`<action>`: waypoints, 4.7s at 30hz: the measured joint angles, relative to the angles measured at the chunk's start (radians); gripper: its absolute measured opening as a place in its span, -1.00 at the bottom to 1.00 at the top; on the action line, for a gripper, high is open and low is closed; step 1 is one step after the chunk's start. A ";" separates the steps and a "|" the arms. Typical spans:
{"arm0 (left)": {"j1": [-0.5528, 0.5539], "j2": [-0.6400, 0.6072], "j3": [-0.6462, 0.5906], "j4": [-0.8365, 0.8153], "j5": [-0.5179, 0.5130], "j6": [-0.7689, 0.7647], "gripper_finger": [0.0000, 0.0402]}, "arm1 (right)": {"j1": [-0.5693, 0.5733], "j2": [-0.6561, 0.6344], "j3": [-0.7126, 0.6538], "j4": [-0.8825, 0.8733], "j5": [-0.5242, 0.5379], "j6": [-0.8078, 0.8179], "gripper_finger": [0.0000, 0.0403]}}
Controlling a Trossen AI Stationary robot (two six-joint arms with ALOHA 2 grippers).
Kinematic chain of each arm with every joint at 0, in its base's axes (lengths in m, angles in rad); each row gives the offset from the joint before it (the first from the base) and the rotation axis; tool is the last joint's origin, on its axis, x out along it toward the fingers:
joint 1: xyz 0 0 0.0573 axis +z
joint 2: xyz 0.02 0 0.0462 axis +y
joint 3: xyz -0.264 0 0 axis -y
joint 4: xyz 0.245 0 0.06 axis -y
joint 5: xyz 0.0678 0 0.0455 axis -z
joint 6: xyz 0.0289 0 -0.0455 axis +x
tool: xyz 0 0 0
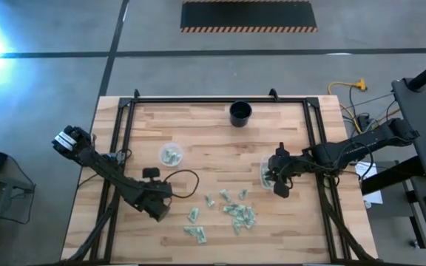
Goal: Pick and place items into bin
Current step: Put the white sweetener packet into the left transparent bin, then put the white sweetener packet into the right transparent bin
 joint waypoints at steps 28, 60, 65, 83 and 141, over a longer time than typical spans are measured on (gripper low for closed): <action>0.021 0.026 -0.081 0.160 0.011 0.097 -0.55 | 0.000 0.000 -0.006 0.017 0.004 0.019 -0.71; 0.040 -0.002 -0.070 0.299 0.068 0.046 -0.98 | 0.000 0.000 -0.006 0.042 0.025 0.018 -0.71; 0.040 -0.007 -0.045 0.294 0.064 0.047 -0.99 | 0.000 0.000 -0.006 0.042 0.025 0.018 -0.71; 0.158 -0.289 -0.005 0.119 -0.290 0.073 -0.99 | 0.000 0.000 -0.006 0.044 0.025 0.015 -0.71; 0.450 -0.246 0.027 0.028 -0.143 0.388 -0.60 | 0.002 0.011 -0.003 0.280 -0.082 0.017 -0.69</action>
